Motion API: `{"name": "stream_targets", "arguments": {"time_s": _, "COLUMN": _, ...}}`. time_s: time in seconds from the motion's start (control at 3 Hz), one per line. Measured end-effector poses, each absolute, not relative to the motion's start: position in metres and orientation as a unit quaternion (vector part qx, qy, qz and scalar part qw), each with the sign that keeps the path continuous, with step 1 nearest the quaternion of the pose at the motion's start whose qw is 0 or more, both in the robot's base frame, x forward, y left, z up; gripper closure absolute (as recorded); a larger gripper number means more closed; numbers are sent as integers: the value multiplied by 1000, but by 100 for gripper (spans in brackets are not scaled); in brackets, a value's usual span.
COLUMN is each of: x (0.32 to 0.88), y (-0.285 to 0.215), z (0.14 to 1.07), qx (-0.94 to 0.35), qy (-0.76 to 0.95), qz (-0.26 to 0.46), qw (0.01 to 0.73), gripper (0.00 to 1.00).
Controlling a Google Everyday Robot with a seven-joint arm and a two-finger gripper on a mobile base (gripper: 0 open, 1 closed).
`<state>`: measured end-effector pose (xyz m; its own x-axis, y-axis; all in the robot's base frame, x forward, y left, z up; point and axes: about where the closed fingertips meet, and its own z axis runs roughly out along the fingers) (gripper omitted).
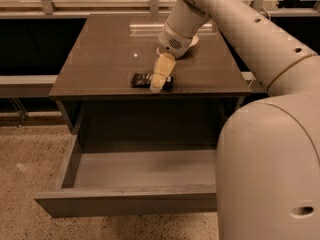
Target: Pick rxbar chocolate from top drawer and place on counter
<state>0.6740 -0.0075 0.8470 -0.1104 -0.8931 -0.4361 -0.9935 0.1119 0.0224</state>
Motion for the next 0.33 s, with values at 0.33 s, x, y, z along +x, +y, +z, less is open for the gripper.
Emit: {"name": "stream_targets", "arguments": {"time_s": 0.33, "x": 674, "y": -8, "z": 847, "qx": -648, "qy": 728, "qz": 157, "qw": 160, "gripper": 0}}
